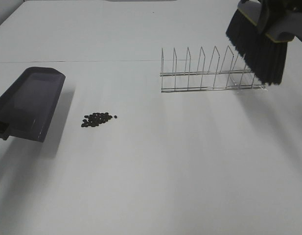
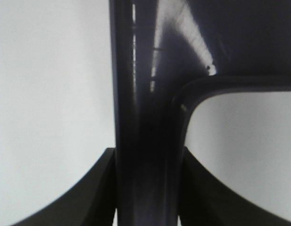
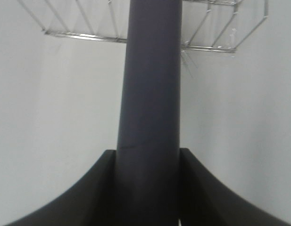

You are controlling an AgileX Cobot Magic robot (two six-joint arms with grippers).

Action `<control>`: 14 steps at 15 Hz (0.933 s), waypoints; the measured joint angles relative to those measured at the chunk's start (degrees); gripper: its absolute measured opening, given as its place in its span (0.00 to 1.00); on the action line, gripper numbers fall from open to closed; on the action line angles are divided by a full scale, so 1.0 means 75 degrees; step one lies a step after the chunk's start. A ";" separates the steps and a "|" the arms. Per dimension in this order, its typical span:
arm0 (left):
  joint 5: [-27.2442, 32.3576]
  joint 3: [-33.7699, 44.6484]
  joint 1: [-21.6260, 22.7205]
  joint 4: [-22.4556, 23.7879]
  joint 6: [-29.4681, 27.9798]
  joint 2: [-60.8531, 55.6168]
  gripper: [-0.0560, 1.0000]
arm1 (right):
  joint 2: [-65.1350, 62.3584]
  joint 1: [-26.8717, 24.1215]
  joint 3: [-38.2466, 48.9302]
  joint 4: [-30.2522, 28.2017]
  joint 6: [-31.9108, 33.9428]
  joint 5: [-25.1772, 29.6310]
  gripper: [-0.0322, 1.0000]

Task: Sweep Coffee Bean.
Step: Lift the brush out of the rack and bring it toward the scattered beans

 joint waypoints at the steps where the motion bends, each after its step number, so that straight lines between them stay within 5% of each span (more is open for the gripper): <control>1: -0.0008 0.0000 0.0000 0.0046 0.0000 0.0046 0.37 | -0.0061 0.0504 0.0512 -0.0168 0.0252 -0.0298 0.38; 6: -0.0031 -0.0160 0.0000 0.0420 0.0168 0.0909 0.37 | 0.0344 0.2231 0.1245 -0.1352 0.1306 -0.1176 0.38; 9: 0.0099 -0.0863 -0.0015 0.0657 0.0138 0.1635 0.37 | 0.1566 0.3102 0.0306 -0.2154 0.1421 -0.0817 0.38; 14: 0.0031 -0.0955 -0.0527 0.0703 0.0138 0.2063 0.36 | 0.3476 0.3491 -0.1612 -0.2674 0.1543 -0.0206 0.38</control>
